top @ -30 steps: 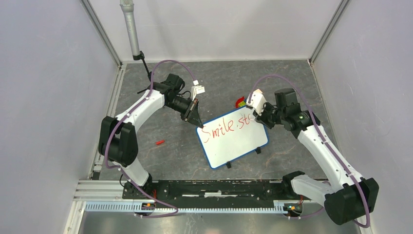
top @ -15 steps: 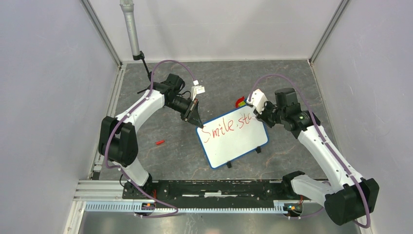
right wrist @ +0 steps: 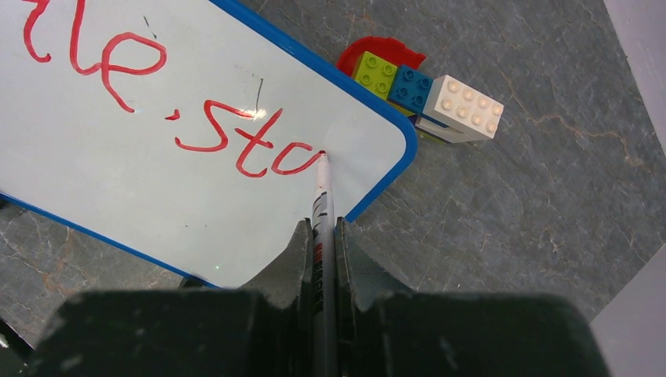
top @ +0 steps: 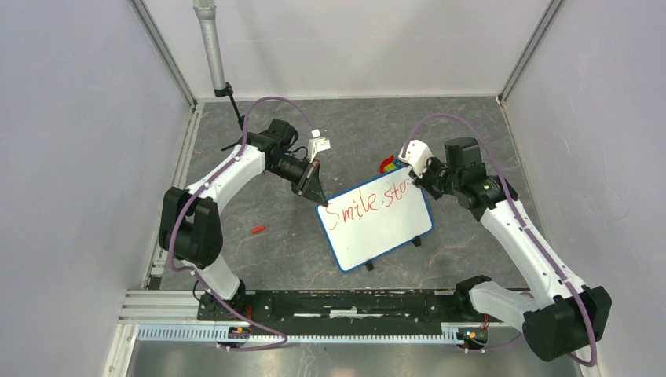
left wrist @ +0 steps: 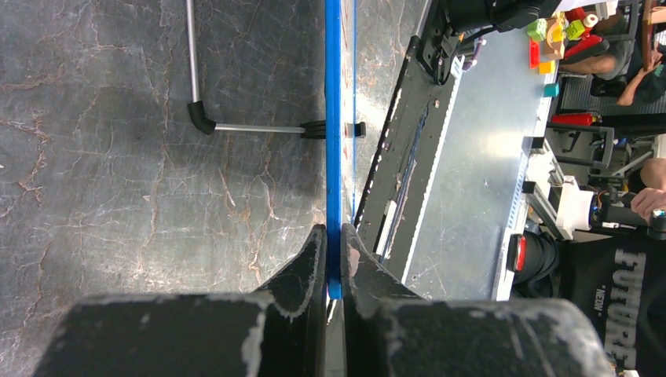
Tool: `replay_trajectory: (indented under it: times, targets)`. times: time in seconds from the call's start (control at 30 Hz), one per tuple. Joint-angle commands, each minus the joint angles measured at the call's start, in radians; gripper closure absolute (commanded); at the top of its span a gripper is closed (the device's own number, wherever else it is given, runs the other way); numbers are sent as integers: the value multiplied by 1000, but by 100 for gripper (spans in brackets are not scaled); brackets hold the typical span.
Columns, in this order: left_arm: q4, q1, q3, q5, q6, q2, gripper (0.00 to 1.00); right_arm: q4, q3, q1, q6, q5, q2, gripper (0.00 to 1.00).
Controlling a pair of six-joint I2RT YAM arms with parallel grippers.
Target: Write a sentence on the whiteboard
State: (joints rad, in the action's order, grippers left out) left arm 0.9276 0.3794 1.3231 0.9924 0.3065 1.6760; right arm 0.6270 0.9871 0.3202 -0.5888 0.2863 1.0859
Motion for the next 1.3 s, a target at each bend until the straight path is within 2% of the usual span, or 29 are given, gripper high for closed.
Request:
replay_trajectory:
  times: [0.0, 0.43, 0.73, 1.27]
  targets:
    - [1, 3, 30, 6, 39, 5, 98, -25, 5, -3, -3, 1, -5, 100]
    - [1, 3, 27, 5, 40, 5, 97, 31, -45, -3, -46, -8, -34, 100]
    - [1, 4, 30, 8, 40, 6, 98, 56, 41, -2, -50, -24, -31, 100]
    - [0, 3, 23, 6, 42, 0, 98, -5, 26, -3, -44, -22, -1, 100]
